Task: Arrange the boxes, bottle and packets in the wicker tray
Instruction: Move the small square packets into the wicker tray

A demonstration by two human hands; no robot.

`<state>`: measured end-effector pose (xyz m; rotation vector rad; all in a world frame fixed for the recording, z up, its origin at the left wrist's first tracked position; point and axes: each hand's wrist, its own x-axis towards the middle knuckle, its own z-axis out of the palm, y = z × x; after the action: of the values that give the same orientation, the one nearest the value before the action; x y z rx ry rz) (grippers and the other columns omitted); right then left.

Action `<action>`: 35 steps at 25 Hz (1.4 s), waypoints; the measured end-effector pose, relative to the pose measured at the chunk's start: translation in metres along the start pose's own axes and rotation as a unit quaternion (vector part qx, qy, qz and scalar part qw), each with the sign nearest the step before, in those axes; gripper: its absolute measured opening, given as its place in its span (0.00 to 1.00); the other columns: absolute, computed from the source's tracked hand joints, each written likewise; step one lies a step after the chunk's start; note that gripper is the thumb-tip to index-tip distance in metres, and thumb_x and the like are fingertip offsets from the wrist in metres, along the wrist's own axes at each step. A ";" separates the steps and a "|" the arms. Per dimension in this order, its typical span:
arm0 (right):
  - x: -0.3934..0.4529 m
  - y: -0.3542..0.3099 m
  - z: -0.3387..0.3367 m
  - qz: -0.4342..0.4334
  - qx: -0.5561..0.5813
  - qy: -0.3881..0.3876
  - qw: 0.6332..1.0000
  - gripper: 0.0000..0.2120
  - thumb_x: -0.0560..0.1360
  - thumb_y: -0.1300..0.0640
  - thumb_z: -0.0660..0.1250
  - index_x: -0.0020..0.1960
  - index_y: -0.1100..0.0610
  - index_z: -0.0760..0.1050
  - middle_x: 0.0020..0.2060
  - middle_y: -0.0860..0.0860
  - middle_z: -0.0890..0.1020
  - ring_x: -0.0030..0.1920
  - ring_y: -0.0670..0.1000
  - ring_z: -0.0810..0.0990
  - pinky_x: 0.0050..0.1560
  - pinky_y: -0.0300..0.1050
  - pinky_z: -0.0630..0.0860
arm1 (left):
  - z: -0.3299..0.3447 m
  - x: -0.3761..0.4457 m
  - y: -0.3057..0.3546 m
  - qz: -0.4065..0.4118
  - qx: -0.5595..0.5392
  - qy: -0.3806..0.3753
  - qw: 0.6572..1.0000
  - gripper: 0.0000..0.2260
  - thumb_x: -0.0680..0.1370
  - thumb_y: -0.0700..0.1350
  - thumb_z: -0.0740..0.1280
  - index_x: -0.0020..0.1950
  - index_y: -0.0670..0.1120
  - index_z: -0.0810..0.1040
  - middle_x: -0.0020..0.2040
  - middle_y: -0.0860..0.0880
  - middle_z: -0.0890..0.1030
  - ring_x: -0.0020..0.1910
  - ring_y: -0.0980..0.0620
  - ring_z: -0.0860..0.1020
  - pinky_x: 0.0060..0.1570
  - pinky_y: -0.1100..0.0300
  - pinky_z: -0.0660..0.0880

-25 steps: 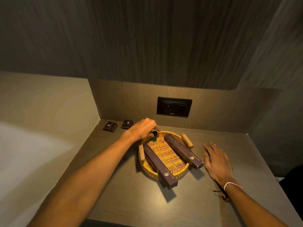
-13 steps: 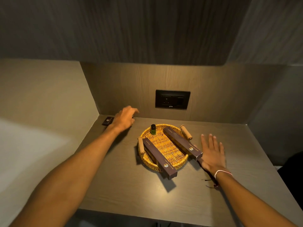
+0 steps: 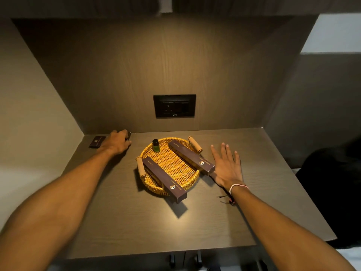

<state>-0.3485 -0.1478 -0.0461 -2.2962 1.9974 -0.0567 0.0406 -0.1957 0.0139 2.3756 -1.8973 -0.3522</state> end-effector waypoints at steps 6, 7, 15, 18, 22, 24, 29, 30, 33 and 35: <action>0.001 0.001 0.003 0.003 0.005 0.005 1.000 0.42 0.76 0.28 0.50 0.82 0.48 0.42 0.82 0.58 0.46 0.82 0.59 0.43 0.79 0.64 0.47 | 0.009 -0.006 0.010 -0.055 -0.022 0.084 0.995 0.10 0.77 0.44 0.71 0.54 0.41 0.78 0.60 0.38 0.73 0.52 0.40 0.77 0.51 0.46 0.79; 0.001 0.001 0.003 0.004 0.006 0.006 1.000 0.42 0.76 0.28 0.50 0.82 0.47 0.42 0.82 0.58 0.46 0.82 0.59 0.43 0.79 0.64 0.47 | 0.010 -0.007 0.011 -0.057 -0.046 0.098 0.992 0.10 0.76 0.42 0.72 0.55 0.41 0.77 0.60 0.38 0.73 0.52 0.39 0.77 0.48 0.48 0.78; 0.002 0.003 0.003 -0.001 0.004 0.007 1.000 0.43 0.76 0.30 0.55 0.82 0.48 0.43 0.82 0.58 0.47 0.82 0.59 0.44 0.79 0.64 0.48 | -0.035 -0.049 0.067 0.093 -0.276 0.083 0.953 0.27 0.72 0.39 0.76 0.68 0.46 0.71 0.64 0.40 0.77 0.64 0.41 0.75 0.63 0.45 0.75; 0.002 0.003 0.003 -0.002 0.006 0.007 1.000 0.44 0.75 0.30 0.56 0.82 0.48 0.44 0.82 0.58 0.47 0.82 0.59 0.45 0.79 0.64 0.48 | -0.042 -0.083 0.097 0.201 -0.210 0.020 0.957 0.28 0.72 0.45 0.77 0.69 0.50 0.71 0.65 0.43 0.77 0.64 0.44 0.75 0.60 0.51 0.73; 0.001 0.002 0.004 0.002 0.009 0.006 1.000 0.44 0.75 0.30 0.57 0.82 0.48 0.43 0.82 0.58 0.47 0.82 0.59 0.44 0.79 0.63 0.47 | -0.033 -0.110 0.125 0.265 -0.113 -0.089 0.954 0.22 0.72 0.49 0.76 0.66 0.51 0.78 0.63 0.47 0.80 0.60 0.50 0.77 0.54 0.55 0.75; 0.000 0.001 0.004 0.004 0.010 0.004 1.000 0.45 0.75 0.30 0.58 0.82 0.48 0.43 0.82 0.58 0.47 0.82 0.59 0.44 0.79 0.63 0.46 | -0.026 -0.114 0.132 0.252 -0.079 -0.113 0.958 0.20 0.71 0.49 0.78 0.61 0.50 0.81 0.61 0.49 0.80 0.59 0.50 0.77 0.52 0.57 0.74; 0.001 0.000 0.004 0.004 0.018 0.009 1.000 0.46 0.74 0.33 0.63 0.82 0.48 0.43 0.82 0.59 0.48 0.82 0.60 0.44 0.79 0.64 0.46 | -0.006 -0.118 0.144 0.248 -0.051 -0.138 0.957 0.16 0.65 0.48 0.82 0.49 0.47 0.81 0.52 0.49 0.80 0.49 0.52 0.77 0.40 0.59 0.73; 0.001 -0.001 0.004 0.004 0.020 0.008 1.000 0.46 0.74 0.34 0.63 0.82 0.48 0.43 0.82 0.59 0.47 0.82 0.60 0.44 0.79 0.63 0.46 | -0.003 -0.117 0.146 0.251 -0.041 -0.144 0.956 0.16 0.64 0.48 0.82 0.46 0.47 0.81 0.49 0.49 0.81 0.47 0.52 0.78 0.40 0.59 0.73; 0.001 -0.001 0.003 0.007 0.029 0.009 1.000 0.45 0.74 0.36 0.64 0.82 0.48 0.44 0.82 0.58 0.47 0.82 0.59 0.43 0.79 0.64 0.46 | 0.003 -0.113 0.150 0.259 -0.029 -0.179 0.949 0.12 0.66 0.49 0.81 0.43 0.48 0.82 0.45 0.50 0.82 0.45 0.52 0.80 0.40 0.60 0.73; 0.000 -0.001 0.002 0.007 0.031 0.009 0.999 0.45 0.74 0.36 0.64 0.82 0.48 0.44 0.82 0.58 0.47 0.82 0.59 0.43 0.79 0.64 0.46 | 0.001 -0.109 0.147 0.270 -0.046 -0.212 0.938 0.11 0.68 0.51 0.79 0.45 0.47 0.85 0.47 0.49 0.85 0.47 0.52 0.81 0.44 0.59 0.76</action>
<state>-0.3477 -0.1477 -0.0480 -2.2524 1.9902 -0.1351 -0.1219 -0.1240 0.0572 1.7082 -2.5367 -0.9249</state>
